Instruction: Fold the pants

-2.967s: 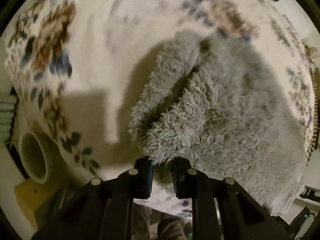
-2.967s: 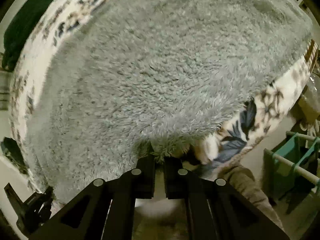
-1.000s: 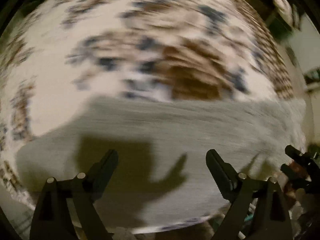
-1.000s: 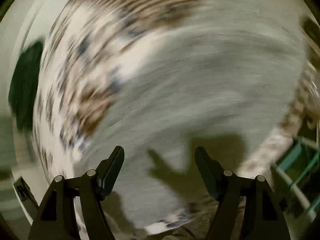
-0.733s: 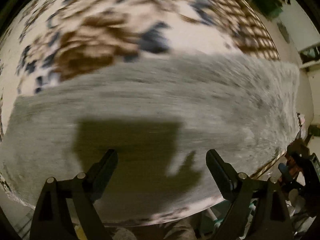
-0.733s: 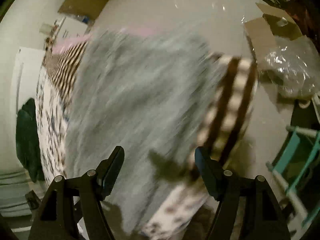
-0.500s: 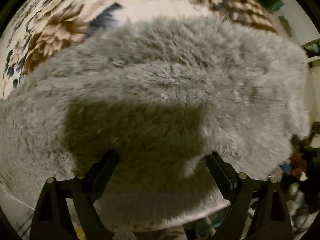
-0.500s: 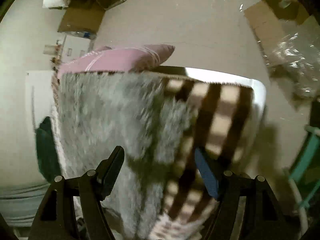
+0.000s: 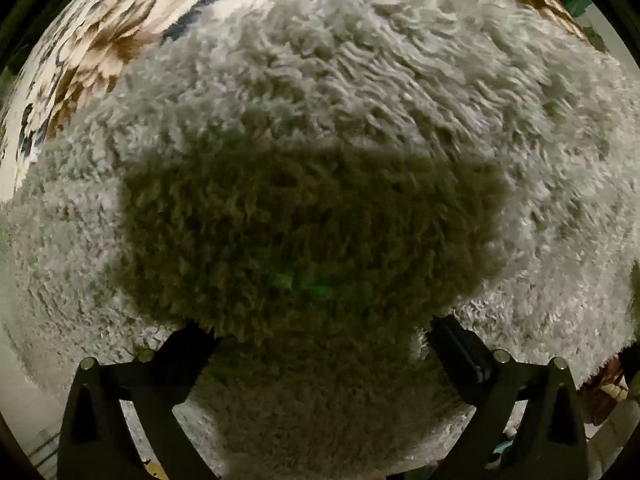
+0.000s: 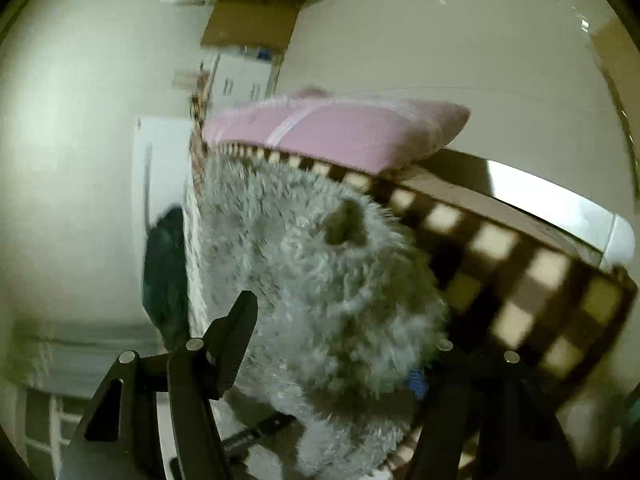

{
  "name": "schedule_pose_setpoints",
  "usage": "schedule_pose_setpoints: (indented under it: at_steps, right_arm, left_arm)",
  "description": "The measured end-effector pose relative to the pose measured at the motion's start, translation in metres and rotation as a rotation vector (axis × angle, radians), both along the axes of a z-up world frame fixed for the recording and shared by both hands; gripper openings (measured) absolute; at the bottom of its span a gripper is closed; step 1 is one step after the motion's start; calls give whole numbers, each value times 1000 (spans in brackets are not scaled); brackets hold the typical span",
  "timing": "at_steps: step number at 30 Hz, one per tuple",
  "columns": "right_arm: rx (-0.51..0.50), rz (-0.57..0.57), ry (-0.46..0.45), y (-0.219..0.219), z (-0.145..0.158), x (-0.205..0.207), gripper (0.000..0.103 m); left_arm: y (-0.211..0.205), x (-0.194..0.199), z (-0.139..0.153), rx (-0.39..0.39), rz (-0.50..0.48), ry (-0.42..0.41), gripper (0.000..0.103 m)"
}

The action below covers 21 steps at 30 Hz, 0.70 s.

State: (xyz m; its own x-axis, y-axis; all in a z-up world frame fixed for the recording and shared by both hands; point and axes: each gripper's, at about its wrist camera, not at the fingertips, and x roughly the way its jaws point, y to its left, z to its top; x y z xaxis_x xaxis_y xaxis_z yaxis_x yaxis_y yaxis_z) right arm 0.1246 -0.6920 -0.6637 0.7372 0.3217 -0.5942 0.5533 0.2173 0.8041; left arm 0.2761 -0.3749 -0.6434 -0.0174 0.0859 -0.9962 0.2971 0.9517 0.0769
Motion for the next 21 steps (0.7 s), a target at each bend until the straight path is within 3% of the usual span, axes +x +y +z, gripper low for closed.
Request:
schedule_pose_setpoints:
  at_steps: [3, 5, 6, 7, 11, 15, 21]
  right_arm:
    - [9, -2, 11, 3, -10, 12, 66]
    - [-24, -6, 5, 5, -3, 18, 43]
    - [-59, -6, 16, 6, 3, 16, 23]
    - [-90, -11, 17, 8, 9, 17, 19]
    - [-133, -40, 32, 15, 32, 14, 15]
    - [-214, -9, 28, 31, 74, 15, 14]
    - [-346, 126, -25, 97, 152, 34, 14]
  left_arm:
    - [-5, 10, -5, 15, 7, 1, 103]
    - [-9, 14, -9, 18, 11, -5, 103]
    - [-14, 16, -12, 19, 7, 0, 103]
    - [-17, 19, -12, 20, 6, 9, 103]
    - [-16, 24, 11, -7, 6, -11, 103]
    - [-2, 25, 40, -33, 15, -44, 103]
    - [72, 31, 93, -100, 132, -90, 103]
